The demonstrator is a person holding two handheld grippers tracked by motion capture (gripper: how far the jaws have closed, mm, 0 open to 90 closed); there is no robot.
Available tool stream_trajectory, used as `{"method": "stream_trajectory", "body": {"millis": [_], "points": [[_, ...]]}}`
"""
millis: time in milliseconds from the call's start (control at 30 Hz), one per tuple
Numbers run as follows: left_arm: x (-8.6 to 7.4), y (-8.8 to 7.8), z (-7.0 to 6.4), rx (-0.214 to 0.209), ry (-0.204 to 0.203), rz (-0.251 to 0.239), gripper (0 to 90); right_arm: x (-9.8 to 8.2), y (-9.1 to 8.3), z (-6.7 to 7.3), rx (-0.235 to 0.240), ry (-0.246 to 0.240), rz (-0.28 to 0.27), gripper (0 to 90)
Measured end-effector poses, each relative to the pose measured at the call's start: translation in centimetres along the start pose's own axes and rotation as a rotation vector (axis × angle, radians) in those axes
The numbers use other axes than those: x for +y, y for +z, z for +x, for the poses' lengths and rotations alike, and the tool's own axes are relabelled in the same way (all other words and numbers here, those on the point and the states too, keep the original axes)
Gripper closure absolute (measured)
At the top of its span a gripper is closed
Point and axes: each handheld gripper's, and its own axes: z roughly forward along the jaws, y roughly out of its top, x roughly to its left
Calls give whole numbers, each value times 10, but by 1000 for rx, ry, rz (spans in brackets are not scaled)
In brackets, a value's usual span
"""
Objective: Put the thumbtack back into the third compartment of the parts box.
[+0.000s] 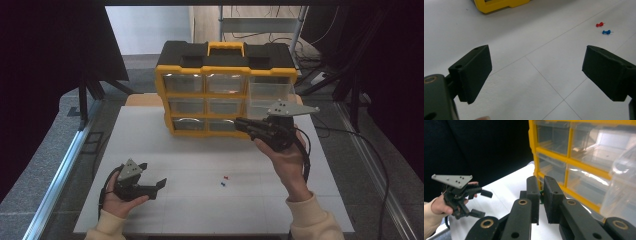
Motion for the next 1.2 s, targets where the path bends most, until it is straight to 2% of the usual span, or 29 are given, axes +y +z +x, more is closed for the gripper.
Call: {"method": "stream_trajectory", "body": {"millis": [333, 500, 633, 700, 800, 867, 1000, 1200], "points": [[1, -2, 0, -3, -5, -14, 93, 24, -6, -17, -47, 17, -42, 827], [1, -3, 2, 0, -9, -16, 93, 39, -7, -27, -88, 18, -59, 827], [1, -3, 1, -1, -6, -15, 93, 46, -6, -30, -101, 20, -74, 827], [1, -3, 1, -1, -5, -15, 93, 51, -5, -32, -139, 6, -70, 826], [1, -3, 1, -1, -7, -15, 93, 57, -5, -38, -157, 8, -70, 825], [1, -3, 1, 0, -6, -13, 93, 61, -6, -47, -200, 7, -56, 825], [0, -2, 1, 0, -7, -14, 93, 62, -6, -58, -252, 16, -39, 824], [0, -2, 1, 2, -8, -13, 92, 59, -6, -70, -301, 24, -25, 821]]}}
